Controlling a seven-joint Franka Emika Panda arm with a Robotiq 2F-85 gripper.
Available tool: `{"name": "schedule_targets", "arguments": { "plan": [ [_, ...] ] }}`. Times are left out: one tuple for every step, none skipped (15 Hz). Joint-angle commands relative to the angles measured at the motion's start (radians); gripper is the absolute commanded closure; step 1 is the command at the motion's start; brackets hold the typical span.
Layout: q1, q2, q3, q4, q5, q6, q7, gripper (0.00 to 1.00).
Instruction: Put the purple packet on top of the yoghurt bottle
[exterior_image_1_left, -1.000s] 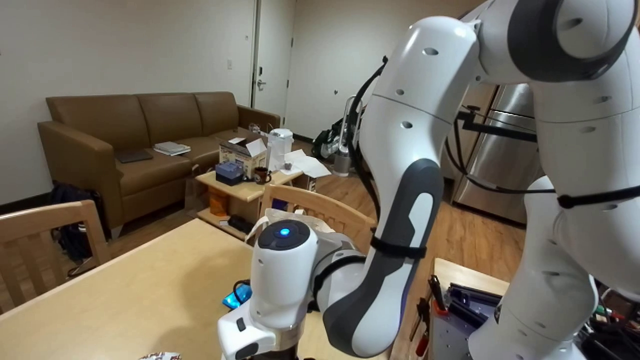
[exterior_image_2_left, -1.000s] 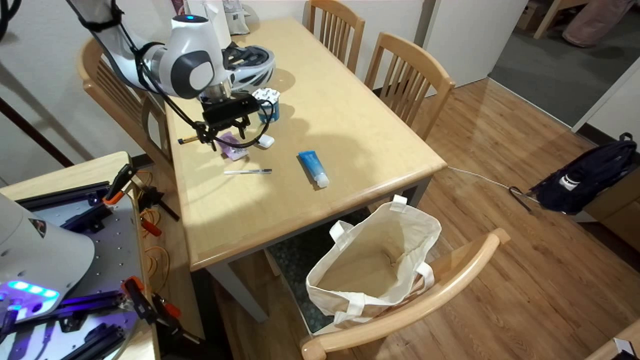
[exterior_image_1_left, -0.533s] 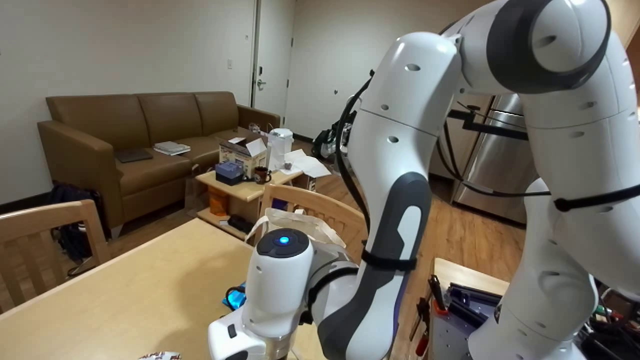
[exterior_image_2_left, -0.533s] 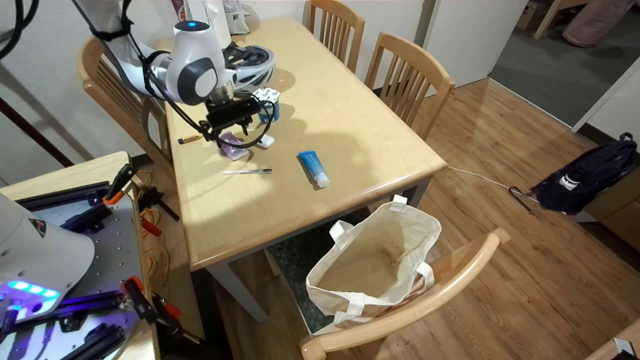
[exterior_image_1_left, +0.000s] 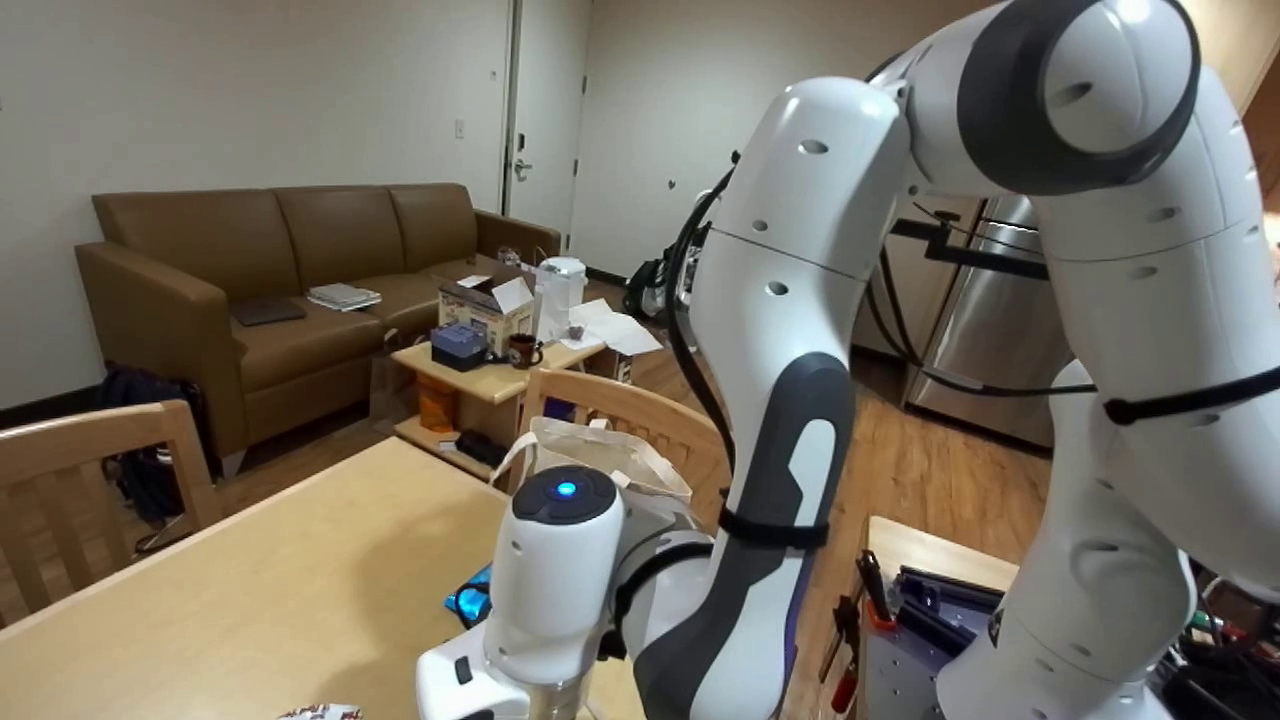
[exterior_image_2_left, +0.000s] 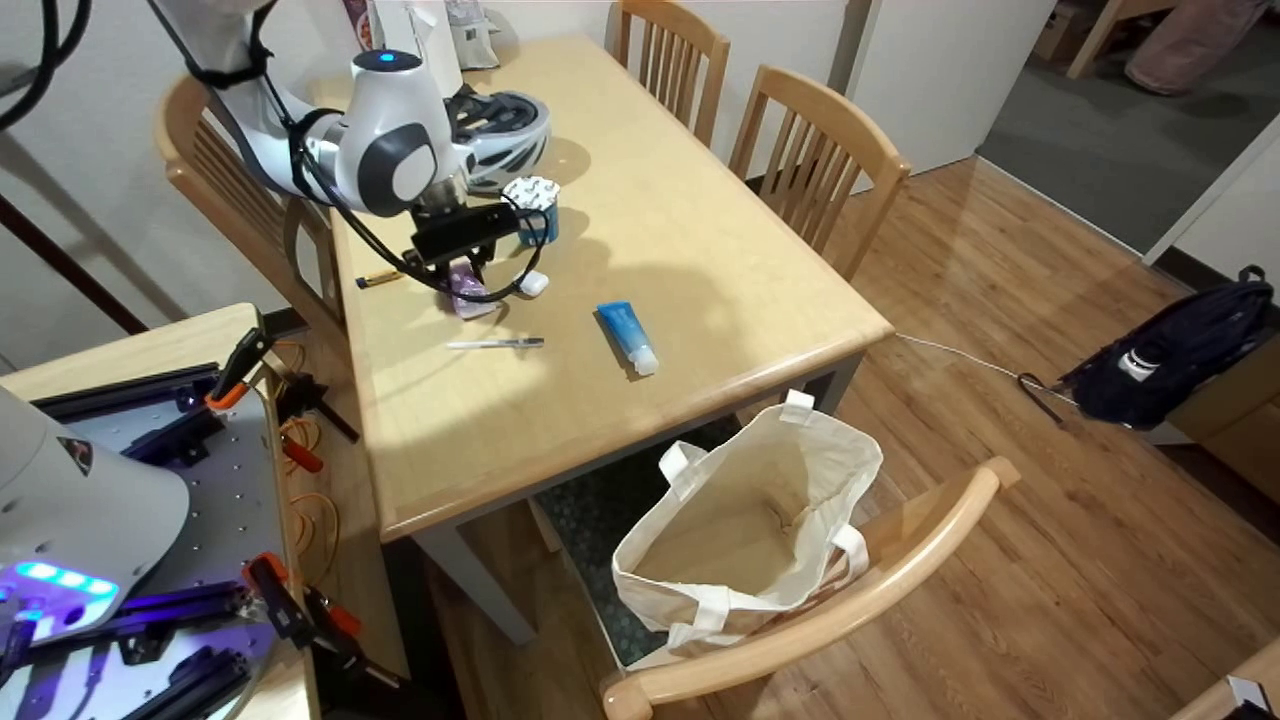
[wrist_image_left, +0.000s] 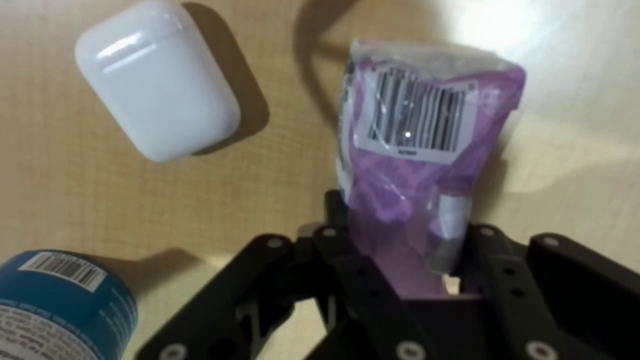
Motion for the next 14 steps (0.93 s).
{"name": "schedule_targets", "arguments": {
  "plan": [
    [-0.073,-0.008,0.077,0.0,-0.001,-0.019,0.008,0.85],
    [-0.085,-0.025,0.087,-0.001,0.002,-0.037,0.01,0.91],
    [-0.1,-0.06,0.098,-0.001,0.006,-0.079,0.009,0.97],
    [-0.104,-0.084,0.099,0.004,0.004,-0.112,0.007,0.99],
    [-0.121,-0.114,0.112,0.018,0.011,-0.177,-0.008,1.0],
    [-0.128,-0.135,0.116,0.032,0.015,-0.222,-0.022,0.98],
    [-0.145,-0.16,0.13,0.05,0.026,-0.277,-0.05,0.97],
    [-0.151,-0.182,0.133,0.072,0.034,-0.333,-0.073,0.98],
    [-0.152,-0.203,0.131,0.093,0.038,-0.374,-0.095,0.97],
    [-0.158,-0.221,0.136,0.116,0.051,-0.399,-0.128,0.97],
    [-0.166,-0.233,0.143,0.139,0.075,-0.397,-0.157,0.97],
    [-0.174,-0.244,0.151,0.156,0.103,-0.379,-0.193,0.97],
    [-0.187,-0.255,0.166,0.168,0.147,-0.357,-0.233,0.97],
    [-0.128,-0.229,0.109,0.16,0.101,-0.362,-0.159,0.88]
  ]
}}
